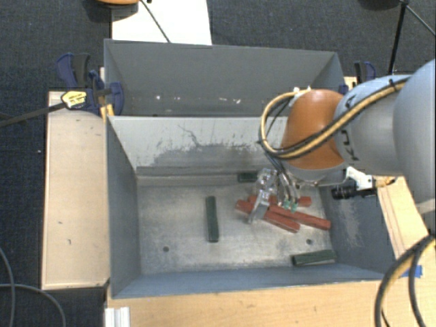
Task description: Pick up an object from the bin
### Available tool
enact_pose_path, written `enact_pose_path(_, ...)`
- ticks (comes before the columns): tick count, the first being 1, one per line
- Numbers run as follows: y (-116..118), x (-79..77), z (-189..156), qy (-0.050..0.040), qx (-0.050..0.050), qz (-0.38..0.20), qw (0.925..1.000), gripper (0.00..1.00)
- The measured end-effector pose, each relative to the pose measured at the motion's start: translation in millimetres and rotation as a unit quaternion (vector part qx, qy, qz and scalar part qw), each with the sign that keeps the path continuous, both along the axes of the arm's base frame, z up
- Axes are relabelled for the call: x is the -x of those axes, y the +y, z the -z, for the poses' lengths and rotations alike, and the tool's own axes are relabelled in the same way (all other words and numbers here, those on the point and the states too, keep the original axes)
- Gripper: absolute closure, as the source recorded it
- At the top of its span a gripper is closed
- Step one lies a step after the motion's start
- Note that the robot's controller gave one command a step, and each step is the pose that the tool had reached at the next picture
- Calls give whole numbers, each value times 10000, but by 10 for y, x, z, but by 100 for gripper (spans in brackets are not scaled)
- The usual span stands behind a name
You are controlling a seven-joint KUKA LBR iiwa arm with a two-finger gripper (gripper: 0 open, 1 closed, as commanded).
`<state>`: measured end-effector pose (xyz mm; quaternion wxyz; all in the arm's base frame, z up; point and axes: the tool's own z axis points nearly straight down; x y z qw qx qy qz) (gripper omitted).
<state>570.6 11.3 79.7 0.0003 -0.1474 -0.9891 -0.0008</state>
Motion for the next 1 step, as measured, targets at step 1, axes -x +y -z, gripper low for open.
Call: enact_pose_path(1,-15,-159,-1728,-41,7,-220,9997,100)
